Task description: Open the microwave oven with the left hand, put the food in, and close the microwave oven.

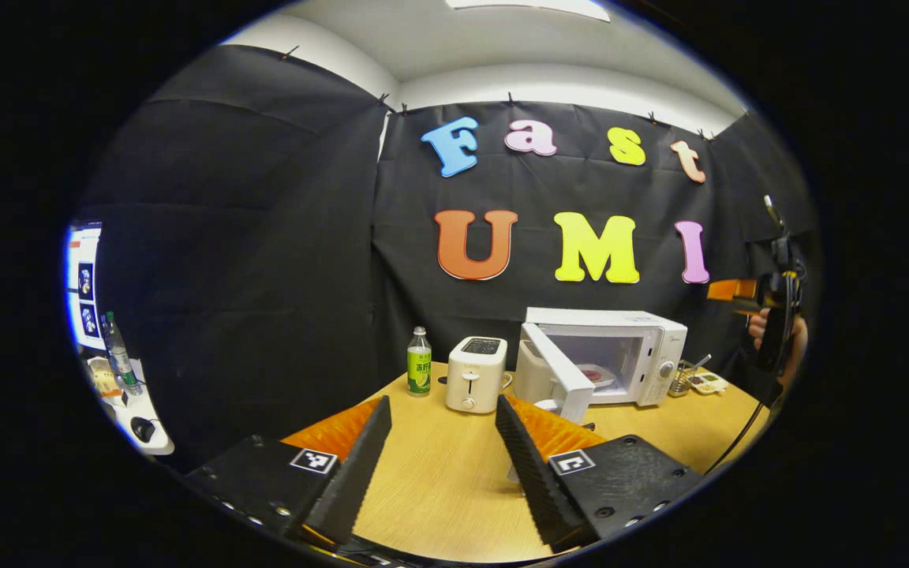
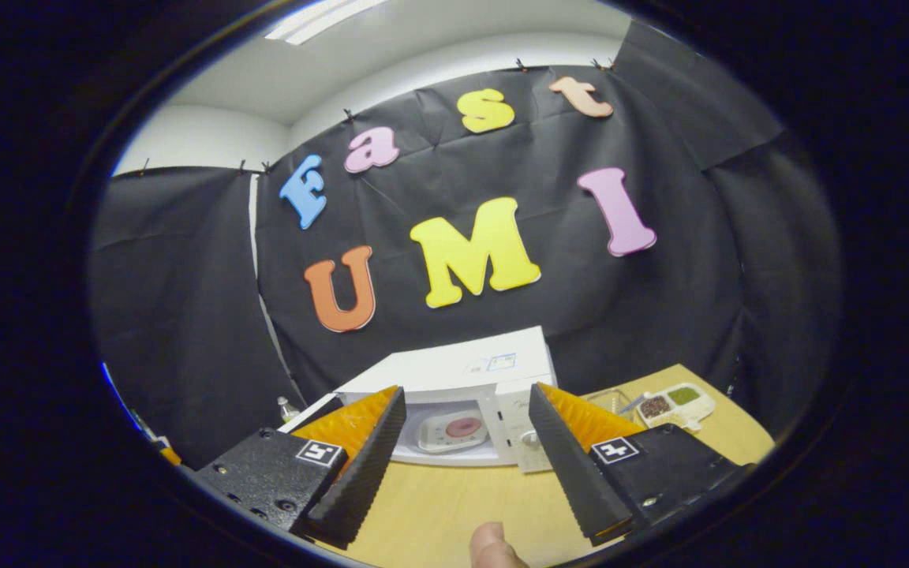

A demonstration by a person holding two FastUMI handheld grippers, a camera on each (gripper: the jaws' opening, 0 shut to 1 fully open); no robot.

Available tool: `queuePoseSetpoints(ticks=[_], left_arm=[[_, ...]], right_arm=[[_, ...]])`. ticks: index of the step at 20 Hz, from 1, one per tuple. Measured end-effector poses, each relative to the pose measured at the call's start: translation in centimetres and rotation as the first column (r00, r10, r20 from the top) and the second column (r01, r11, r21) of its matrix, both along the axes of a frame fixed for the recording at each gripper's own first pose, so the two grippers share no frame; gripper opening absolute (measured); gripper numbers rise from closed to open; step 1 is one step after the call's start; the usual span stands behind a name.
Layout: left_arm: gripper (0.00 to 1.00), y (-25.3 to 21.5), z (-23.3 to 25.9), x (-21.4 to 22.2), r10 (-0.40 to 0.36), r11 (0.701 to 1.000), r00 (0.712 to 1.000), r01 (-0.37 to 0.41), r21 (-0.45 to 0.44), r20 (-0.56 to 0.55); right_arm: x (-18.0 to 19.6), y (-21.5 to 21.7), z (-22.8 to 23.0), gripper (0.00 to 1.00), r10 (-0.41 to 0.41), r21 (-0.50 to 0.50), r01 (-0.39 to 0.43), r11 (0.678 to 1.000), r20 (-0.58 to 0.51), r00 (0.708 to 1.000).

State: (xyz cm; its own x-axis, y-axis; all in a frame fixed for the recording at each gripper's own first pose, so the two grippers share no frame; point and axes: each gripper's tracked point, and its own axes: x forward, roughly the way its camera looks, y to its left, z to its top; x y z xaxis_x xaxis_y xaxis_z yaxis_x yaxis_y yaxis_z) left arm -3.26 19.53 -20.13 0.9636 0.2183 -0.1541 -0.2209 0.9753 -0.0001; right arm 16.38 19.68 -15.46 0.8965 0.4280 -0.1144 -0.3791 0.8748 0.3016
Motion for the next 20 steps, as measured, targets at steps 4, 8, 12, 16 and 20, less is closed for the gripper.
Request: queuePoseSetpoints(ticks=[4, 8, 12, 16, 20], left_arm=[[0.17, 1.3, -2.3, 1.2, 0.043, 0.997, 0.999, -0.041, 0.065, -0.024], [0.0, 0.4, -4.6, 3.6, -0.024, 1.0, 1.0, 0.024, 0.013, -0.015], [0.0, -1.0, -7.7, 6.1, -0.086, 0.995, 0.995, 0.084, -0.053, -0.043], [0.0, -3.3, -10.3, 8.3, -0.164, 0.983, 0.983, 0.156, -0.099, -0.076], [0.0, -5.3, -10.6, 9.5, -0.198, 0.978, 0.978, 0.194, -0.073, -0.063]], right_arm=[[-3.9, -4.6, 2.9, 1.0, -0.023, -0.021, 0.024, 1.0, 0.041, 0.999], [-6.9, -9.5, 4.3, 0.99, -0.073, -0.046, 0.077, 0.996, 0.073, 0.995], [-9.0, -12.9, 4.7, 0.99, -0.124, -0.049, 0.128, 0.991, 0.072, 0.99], [-10.7, -15.4, 5.4, 0.99, -0.169, -0.054, 0.174, 0.983, 0.081, 0.982], [-13.0, -16.8, 6.3, 1.0, -0.169, -0.065, 0.176, 0.982, 0.097, 0.981]])
